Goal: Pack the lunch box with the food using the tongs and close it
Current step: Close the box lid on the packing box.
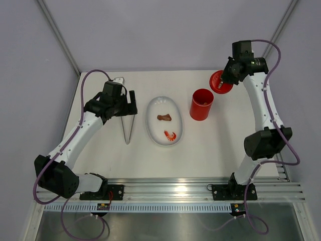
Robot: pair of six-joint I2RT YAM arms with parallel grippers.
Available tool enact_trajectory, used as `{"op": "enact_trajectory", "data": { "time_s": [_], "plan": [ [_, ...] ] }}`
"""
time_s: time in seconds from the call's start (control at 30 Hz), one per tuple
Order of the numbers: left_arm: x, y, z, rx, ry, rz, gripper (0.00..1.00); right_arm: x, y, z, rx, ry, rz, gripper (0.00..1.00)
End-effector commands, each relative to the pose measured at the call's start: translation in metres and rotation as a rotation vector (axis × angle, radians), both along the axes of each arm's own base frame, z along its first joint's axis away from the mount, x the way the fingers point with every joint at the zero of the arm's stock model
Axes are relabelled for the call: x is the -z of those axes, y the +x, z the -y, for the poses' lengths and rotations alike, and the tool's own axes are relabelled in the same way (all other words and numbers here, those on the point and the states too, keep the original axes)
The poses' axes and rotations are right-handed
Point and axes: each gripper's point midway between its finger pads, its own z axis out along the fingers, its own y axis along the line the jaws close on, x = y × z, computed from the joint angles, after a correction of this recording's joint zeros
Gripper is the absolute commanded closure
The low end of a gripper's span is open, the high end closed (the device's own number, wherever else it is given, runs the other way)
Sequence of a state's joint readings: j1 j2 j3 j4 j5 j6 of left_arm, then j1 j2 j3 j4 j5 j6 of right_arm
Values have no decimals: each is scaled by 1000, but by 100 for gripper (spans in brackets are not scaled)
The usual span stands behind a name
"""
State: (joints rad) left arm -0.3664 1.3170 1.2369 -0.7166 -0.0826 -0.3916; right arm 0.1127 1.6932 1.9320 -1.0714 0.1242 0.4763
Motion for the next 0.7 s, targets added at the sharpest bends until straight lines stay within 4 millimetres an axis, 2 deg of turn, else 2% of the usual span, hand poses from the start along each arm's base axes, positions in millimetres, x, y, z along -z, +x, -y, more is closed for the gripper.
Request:
{"op": "enact_trajectory", "data": {
  "time_s": [0.0,0.03,0.07,0.23,0.5,0.67],
  "plan": [
    [-4,-1,6,17,-45,19,13,15,16,-33,-130,37,-101,100],
    [-4,-1,7,17,-48,14,14,16,34,-42,-143,38,-95,100],
    [-3,-1,7,20,-48,5,14,21,33,-54,-168,29,-127,100],
    [-7,-2,5,13,-40,14,14,36,50,-77,-180,42,-155,100],
    [-3,-4,1,9,-22,4,14,51,47,-80,-167,32,-199,100],
    [-1,-3,4,13,-30,0,14,64,39,-74,-174,-8,-249,100]
  ]
}}
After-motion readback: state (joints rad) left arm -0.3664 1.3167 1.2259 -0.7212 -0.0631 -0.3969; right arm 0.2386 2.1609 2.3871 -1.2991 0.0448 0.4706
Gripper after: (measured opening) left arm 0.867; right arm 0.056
